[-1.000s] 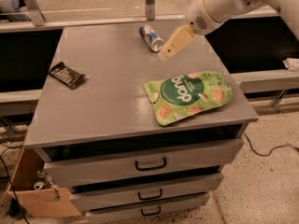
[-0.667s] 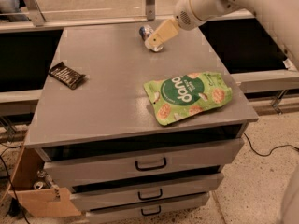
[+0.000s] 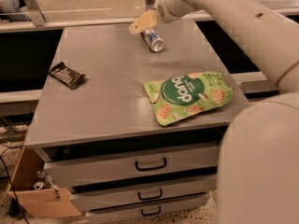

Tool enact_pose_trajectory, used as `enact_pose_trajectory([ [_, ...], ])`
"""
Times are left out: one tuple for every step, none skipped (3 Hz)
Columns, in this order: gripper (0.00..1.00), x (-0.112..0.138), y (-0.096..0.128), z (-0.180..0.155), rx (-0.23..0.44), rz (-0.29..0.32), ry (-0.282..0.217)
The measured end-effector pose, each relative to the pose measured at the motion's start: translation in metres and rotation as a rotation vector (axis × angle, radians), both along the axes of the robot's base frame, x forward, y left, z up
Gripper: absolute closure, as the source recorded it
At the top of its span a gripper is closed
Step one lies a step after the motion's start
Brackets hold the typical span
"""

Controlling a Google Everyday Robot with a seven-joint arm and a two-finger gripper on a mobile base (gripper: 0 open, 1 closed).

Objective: Place redbull can upright

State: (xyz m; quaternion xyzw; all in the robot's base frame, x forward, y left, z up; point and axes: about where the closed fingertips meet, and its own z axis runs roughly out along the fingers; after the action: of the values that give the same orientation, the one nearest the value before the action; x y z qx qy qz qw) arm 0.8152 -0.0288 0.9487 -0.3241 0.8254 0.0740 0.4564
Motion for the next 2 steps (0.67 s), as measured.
enact_pose_trajectory([
  [0.00, 0.036, 0.007, -0.016, 0.016, -0.126, 0.058],
  [0.00, 0.061, 0.011, -0.030, 0.013, -0.204, 0.110],
])
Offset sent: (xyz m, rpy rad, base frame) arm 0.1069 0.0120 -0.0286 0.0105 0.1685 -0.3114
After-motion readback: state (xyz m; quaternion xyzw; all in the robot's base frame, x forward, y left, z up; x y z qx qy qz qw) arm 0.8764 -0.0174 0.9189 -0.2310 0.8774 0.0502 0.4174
